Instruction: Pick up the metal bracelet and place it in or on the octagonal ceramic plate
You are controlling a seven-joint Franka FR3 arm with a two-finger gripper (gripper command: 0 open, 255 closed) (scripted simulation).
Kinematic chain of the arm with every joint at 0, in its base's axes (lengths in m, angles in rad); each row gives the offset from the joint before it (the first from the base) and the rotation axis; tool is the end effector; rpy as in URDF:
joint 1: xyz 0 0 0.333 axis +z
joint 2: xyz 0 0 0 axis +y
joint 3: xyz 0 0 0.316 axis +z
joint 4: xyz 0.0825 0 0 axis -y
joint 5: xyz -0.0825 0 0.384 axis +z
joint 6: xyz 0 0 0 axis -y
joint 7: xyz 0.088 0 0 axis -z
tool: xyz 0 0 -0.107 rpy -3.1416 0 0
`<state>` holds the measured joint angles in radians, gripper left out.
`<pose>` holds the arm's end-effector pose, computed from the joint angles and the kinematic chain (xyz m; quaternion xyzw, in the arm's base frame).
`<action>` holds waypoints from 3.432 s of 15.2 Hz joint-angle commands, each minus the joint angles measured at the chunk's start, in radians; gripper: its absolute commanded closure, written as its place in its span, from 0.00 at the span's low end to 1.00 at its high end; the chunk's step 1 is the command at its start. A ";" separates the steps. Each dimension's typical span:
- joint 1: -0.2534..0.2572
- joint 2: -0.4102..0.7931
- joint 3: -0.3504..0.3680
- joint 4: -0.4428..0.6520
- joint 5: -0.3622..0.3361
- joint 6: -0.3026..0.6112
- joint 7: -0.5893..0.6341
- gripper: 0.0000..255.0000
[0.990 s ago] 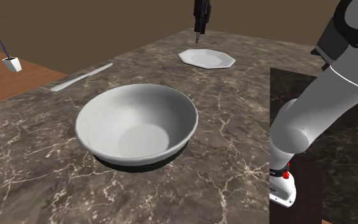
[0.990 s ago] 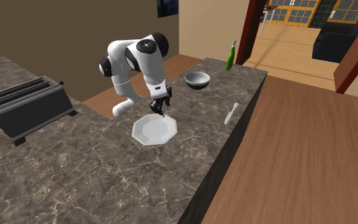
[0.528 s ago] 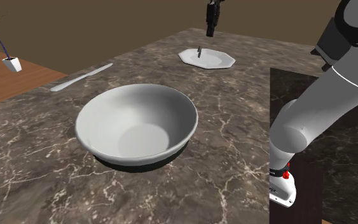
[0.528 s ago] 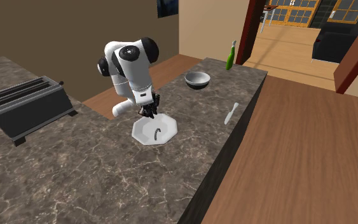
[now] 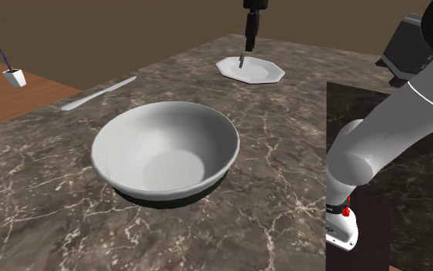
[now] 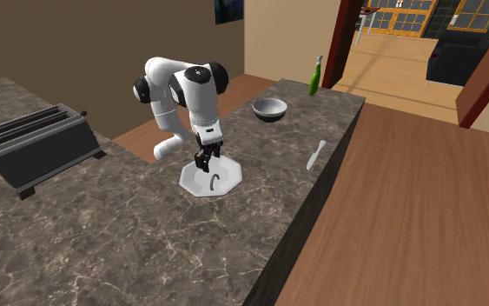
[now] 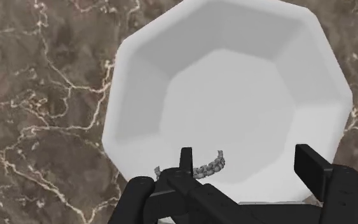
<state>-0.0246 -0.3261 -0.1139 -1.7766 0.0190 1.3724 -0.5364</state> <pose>0.4232 -0.0666 0.6723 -0.9781 -0.2025 0.0287 0.0392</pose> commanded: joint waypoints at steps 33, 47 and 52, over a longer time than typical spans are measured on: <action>0.036 -0.064 0.089 -0.153 -0.297 0.238 -0.151 1.00; 0.035 -0.009 0.097 0.050 -0.295 0.094 -0.186 0.00; 0.042 0.257 0.059 0.323 -0.039 -0.152 -0.179 0.00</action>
<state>0.0156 -0.1224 -0.0505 -1.5124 -0.0795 1.2786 -0.7234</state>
